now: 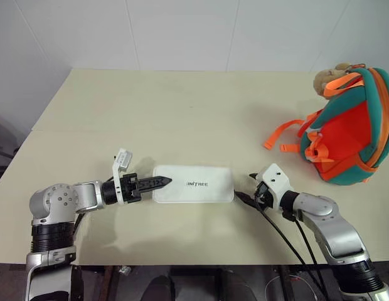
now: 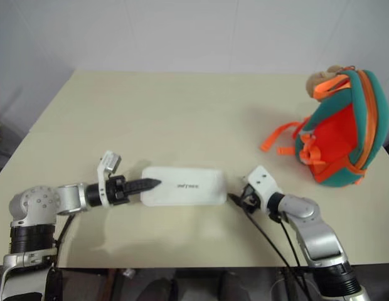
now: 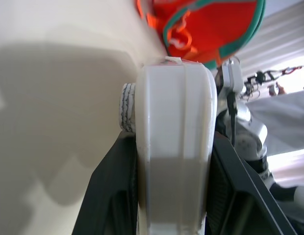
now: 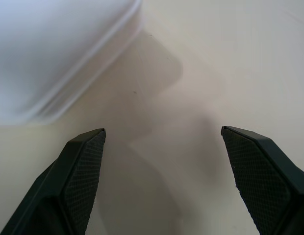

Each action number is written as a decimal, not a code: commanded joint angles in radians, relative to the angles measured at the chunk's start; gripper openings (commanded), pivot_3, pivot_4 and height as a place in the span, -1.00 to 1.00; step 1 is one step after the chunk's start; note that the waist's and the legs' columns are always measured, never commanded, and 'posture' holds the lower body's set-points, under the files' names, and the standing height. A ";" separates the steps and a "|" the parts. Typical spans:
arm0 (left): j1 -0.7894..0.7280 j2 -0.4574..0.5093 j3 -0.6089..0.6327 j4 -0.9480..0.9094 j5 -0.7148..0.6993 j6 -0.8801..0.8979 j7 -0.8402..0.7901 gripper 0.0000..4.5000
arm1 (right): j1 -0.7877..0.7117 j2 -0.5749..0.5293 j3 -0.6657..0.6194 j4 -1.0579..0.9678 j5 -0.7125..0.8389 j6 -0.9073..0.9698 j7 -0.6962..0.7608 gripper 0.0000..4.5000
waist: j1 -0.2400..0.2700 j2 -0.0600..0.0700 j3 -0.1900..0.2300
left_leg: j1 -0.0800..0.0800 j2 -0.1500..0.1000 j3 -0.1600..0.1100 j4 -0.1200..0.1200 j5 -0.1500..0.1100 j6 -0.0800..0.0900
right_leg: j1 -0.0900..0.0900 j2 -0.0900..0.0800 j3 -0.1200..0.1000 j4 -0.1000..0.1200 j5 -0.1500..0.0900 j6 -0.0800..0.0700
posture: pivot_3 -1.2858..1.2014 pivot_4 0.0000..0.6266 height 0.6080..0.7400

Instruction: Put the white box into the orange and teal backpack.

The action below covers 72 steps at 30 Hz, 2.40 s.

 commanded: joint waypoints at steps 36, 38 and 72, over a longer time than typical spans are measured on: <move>-0.076 -0.023 0.151 0.044 -0.121 0.045 0.112 -0.41 | -0.324 0.187 -0.385 0.271 0.015 -0.140 -0.557 1.00 | -0.007 0.001 0.000 | 0.000 0.000 0.001 -0.001 0.001 -0.001 | -0.001 0.001 0.001 0.004 0.000 0.000 | 0.03 -0.52 1.00; -0.069 -0.027 0.159 0.028 -0.130 0.054 0.124 -0.41 | -0.370 0.184 -0.380 0.364 0.005 -0.192 -0.566 1.00 | -0.009 0.001 0.000 | -0.001 0.000 0.001 -0.001 0.002 -0.003 | -0.001 0.001 0.001 0.004 0.000 0.000 | 0.03 -0.52 1.00; 0.006 -0.032 0.210 -0.052 -0.197 0.069 0.207 -0.41 | -0.896 0.137 -0.323 1.360 -0.079 -0.726 -0.729 -0.46 | -0.037 0.001 0.001 | -0.001 0.001 0.004 -0.002 0.004 -0.007 | -0.001 0.001 0.002 0.001 0.001 0.001 | 0.03 -0.52 1.00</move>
